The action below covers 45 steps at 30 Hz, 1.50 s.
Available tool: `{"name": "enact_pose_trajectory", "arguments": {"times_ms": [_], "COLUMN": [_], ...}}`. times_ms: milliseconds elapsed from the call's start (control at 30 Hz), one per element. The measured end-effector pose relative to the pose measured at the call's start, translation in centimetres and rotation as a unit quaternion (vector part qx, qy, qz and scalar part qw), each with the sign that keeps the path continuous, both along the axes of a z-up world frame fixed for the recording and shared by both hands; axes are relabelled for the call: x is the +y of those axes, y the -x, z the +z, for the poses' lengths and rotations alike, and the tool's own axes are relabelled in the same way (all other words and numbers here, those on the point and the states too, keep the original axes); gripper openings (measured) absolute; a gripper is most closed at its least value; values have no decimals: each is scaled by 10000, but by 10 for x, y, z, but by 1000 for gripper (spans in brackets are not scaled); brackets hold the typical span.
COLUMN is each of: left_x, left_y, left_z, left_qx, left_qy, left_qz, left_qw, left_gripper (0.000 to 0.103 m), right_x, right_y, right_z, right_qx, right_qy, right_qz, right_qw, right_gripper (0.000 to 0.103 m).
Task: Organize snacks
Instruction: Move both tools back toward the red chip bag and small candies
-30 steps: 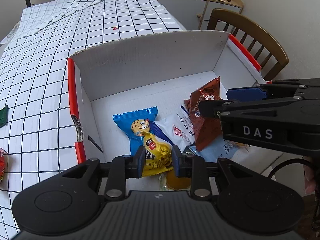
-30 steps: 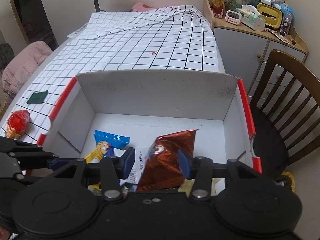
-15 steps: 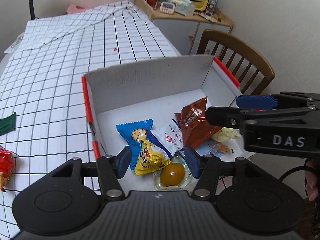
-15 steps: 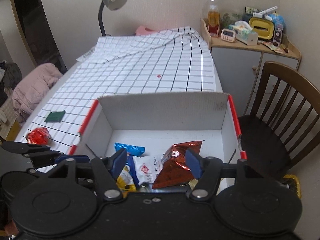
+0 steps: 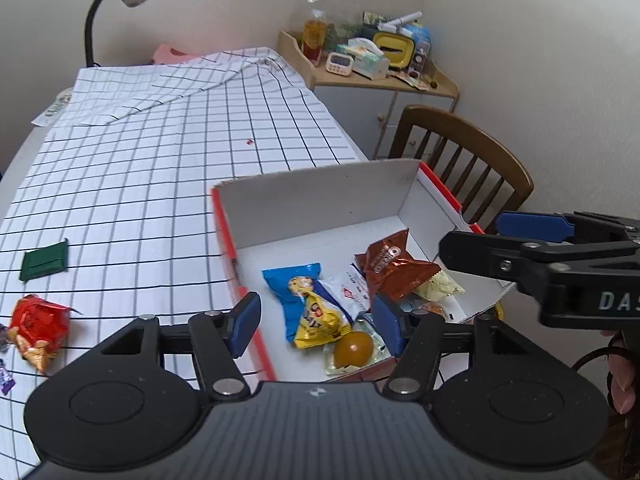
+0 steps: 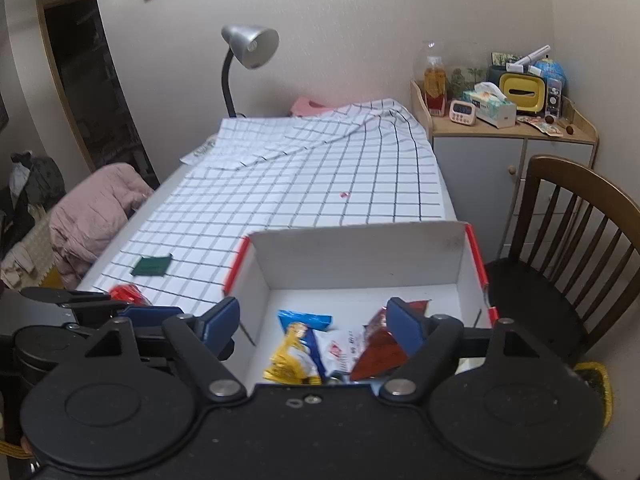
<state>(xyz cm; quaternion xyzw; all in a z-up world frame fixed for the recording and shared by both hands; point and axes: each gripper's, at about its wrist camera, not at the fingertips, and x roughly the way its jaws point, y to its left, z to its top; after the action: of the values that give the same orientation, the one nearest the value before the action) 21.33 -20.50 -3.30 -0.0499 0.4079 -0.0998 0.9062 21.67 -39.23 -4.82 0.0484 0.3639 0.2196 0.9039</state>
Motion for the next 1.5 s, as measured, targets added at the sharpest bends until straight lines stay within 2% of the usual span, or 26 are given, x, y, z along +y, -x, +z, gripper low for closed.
{"name": "enact_pose_trajectory", "arguments": {"times_ms": [200,267,367,567,600,667,767,967,1100,1167,1500], "left_x": [28,38,55,90,96,108,125,162,190,206,288], "left_y": [15,21,31,51,53,60,69,81,89,92,93], "left_z": [12,16,21,27,28,29,30,26,23,19,-14], "left_qx": [-165,-231,-304,-372,-387,-432,-463,-422,-456,-454,-221], "left_qy": [50,52,90,185,185,188,140,116,207,255,-21], "left_qz": [173,232,292,428,463,517,599,729,855,986,1912], "left_qw": [9997,9994,9991,9982,9980,9976,9970,9964,9951,9938,9813], "left_gripper": [66,66,73,76,79,82,83,87,101,102,102], "right_x": [16,22,33,60,64,74,90,126,151,165,238], "right_y": [14,19,26,40,43,47,54,62,66,65,45], "right_z": [11,13,17,22,22,22,22,17,14,13,-9], "right_qx": [-119,-130,-163,-178,-172,-176,-220,-146,-87,-70,342], "right_qy": [-120,-185,-241,-339,-358,-402,-430,-369,-355,-349,-241], "right_qz": [38,68,87,147,159,174,233,238,177,174,70], "right_qw": [9998,9997,9995,9992,9991,9989,9986,9989,9992,9992,9991], "right_gripper": [88,88,89,90,91,102,102,103,103,103,103]}}
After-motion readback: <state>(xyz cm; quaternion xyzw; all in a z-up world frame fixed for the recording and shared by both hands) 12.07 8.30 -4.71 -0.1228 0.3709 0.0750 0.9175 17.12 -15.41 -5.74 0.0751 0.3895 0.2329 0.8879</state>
